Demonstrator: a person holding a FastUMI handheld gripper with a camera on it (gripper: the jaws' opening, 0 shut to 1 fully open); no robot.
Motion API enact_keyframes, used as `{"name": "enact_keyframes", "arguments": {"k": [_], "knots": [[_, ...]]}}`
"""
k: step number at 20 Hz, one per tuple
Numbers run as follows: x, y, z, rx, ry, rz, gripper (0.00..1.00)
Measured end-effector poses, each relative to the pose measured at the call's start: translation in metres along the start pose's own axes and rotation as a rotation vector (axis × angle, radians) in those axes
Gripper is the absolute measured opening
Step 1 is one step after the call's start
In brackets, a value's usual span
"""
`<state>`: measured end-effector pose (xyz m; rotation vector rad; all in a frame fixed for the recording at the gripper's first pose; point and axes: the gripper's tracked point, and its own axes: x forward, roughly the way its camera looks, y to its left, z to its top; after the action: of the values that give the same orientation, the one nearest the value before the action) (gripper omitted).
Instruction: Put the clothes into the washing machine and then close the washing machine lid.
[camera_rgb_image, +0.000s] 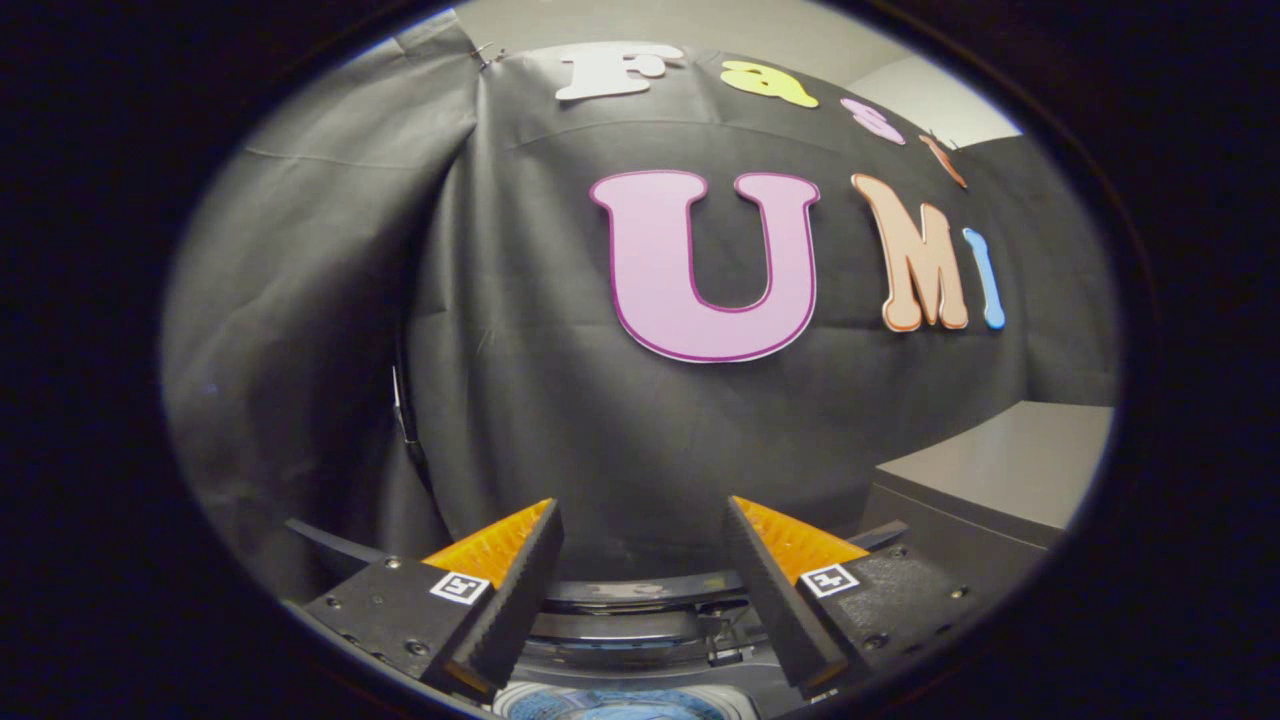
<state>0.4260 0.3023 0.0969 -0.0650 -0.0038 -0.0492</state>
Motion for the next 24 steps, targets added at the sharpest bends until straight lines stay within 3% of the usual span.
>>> {"name": "enact_keyframes", "arguments": {"k": [18,24], "knots": [[-0.043,-0.007,-0.015,0.005,-0.059,0.014,0.98],[-0.055,-0.012,-0.031,0.009,-0.023,0.003,0.98]]}}
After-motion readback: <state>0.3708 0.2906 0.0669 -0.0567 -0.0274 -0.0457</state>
